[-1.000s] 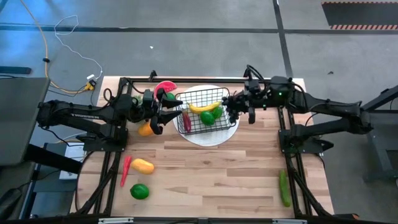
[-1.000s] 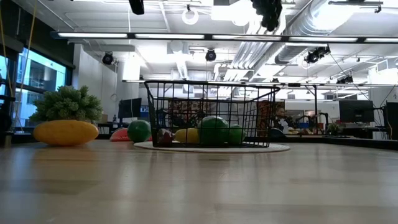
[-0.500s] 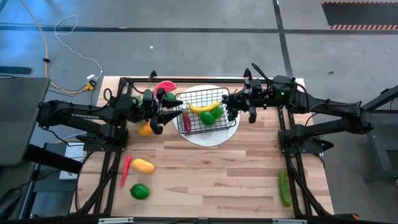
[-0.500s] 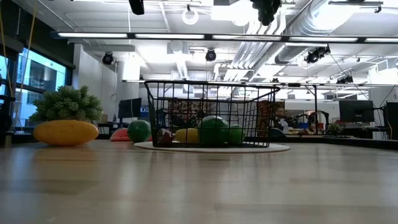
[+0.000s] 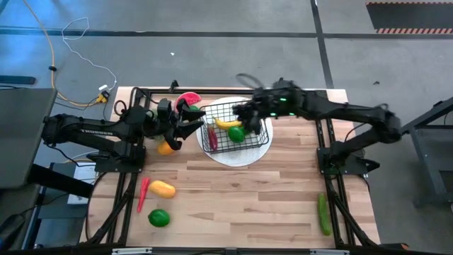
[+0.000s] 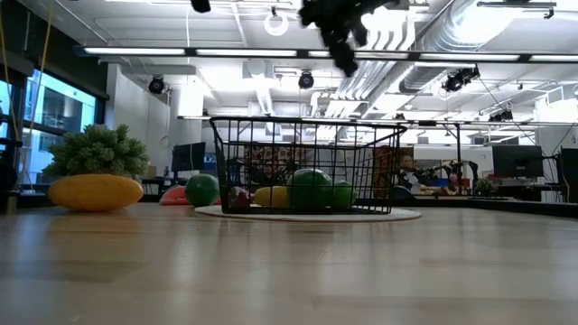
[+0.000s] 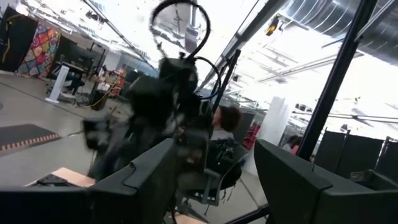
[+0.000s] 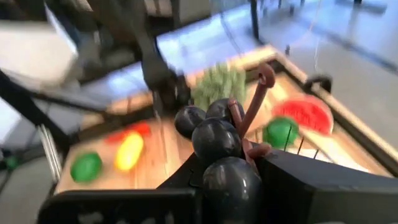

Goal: Build produce basket
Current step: Put the black grapes into the black wire basket

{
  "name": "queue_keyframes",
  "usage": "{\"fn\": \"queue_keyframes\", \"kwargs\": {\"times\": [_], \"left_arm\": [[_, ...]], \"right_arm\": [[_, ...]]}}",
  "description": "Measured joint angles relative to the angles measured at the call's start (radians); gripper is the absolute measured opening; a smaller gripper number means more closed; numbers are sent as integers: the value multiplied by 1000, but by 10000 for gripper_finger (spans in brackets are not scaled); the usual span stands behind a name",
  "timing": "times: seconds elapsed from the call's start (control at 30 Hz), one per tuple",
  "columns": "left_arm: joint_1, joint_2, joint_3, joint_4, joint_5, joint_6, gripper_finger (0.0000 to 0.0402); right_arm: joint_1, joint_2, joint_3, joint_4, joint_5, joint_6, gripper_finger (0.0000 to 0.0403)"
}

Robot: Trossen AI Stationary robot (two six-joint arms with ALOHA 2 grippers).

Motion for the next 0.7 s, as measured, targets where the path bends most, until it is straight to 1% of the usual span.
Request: {"fn": "queue_keyframes", "kwargs": {"times": [0.13,0.23,0.3,0.5,0.63,0.7], "left_arm": [[0,0,0,1,0,8,211],[0,0,0,1,0,8,211],[0,0,0,0,0,8,211],[0,0,0,0,0,8,211],[0,0,0,0,0,8,211],[0,0,0,0,0,8,211]], "right_arm": [[1,153,106,-70,-55,-53,26],[1,256,139,-80,-89,-69,26],[1,311,150,-77,-90,-81,26],[6,444,153,-47,-89,-81,26],[19,505,153,-23,-89,-83,26],[24,526,153,-24,-68,-82,26]]}}
